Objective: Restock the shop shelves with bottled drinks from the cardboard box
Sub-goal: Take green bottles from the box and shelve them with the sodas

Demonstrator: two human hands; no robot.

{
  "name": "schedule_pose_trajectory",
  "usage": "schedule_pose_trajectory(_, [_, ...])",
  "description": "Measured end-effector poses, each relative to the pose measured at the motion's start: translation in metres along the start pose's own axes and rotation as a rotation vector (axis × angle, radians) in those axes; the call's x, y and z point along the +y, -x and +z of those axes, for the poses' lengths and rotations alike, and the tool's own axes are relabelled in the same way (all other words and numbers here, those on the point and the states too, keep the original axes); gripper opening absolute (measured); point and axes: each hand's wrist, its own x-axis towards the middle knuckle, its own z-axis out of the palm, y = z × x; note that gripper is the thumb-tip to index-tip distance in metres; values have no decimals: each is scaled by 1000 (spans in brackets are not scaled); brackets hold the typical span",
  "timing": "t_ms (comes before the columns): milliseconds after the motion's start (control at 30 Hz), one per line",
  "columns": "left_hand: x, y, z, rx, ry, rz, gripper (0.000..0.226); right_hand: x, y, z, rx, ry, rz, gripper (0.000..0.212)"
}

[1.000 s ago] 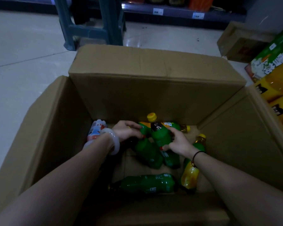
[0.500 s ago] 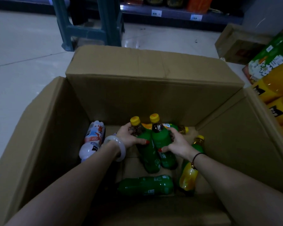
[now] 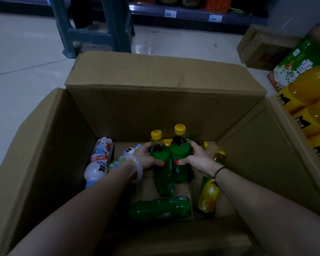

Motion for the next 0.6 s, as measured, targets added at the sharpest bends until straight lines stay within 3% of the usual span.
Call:
schedule_pose_trajectory(100, [18,8,-5,-7,60,24,68,-8,7,-5,44,-67,-39,82])
schedule_pose_trajectory(300, [68,43,-18,71,127,149,41,-49,49,-17,62,-243,-95,65])
schedule_pose_trajectory(600, [203,174,-23,125,114,251,47,-181,187,-55,57,-299,-161,73])
